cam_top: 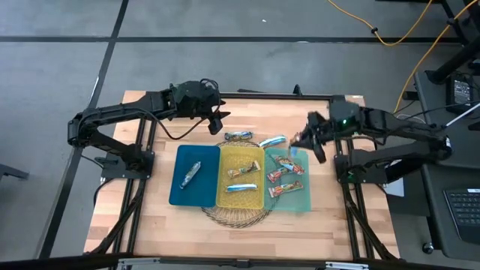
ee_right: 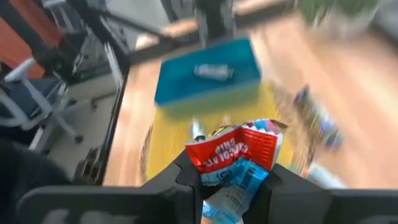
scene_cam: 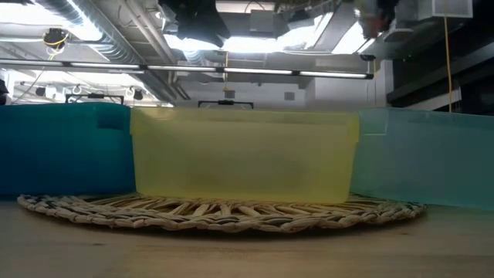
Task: Pick and place Granola Bars by type
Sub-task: Put the red granola bar into the green bin
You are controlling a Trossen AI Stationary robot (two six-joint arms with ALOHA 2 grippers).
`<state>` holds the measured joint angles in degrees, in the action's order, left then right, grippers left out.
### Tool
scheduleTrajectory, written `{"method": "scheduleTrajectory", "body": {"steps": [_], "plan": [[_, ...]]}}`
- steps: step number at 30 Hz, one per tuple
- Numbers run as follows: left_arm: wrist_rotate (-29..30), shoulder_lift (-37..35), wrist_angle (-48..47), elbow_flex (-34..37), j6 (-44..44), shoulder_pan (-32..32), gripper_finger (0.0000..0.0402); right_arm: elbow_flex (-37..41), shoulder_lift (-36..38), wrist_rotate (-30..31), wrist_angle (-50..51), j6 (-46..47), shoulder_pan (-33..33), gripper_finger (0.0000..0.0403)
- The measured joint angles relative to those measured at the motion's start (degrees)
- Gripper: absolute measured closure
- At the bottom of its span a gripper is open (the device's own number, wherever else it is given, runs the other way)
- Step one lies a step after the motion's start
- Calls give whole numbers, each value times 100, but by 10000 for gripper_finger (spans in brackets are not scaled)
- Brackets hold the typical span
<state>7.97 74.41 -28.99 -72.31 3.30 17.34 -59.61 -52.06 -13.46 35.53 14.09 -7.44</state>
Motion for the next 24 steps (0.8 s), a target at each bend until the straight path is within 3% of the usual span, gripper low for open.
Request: {"method": "scheduleTrajectory", "body": {"steps": [13, 24], "plan": [[-14, 4, -224, 0, -110, 0, 201, 2, -1081, 1804, 950, 1644, 2081, 336], [-85, 4, -476, 0, -263, 0, 205, 2, -2895, 1983, 986, 2680, 3063, 335]]}}
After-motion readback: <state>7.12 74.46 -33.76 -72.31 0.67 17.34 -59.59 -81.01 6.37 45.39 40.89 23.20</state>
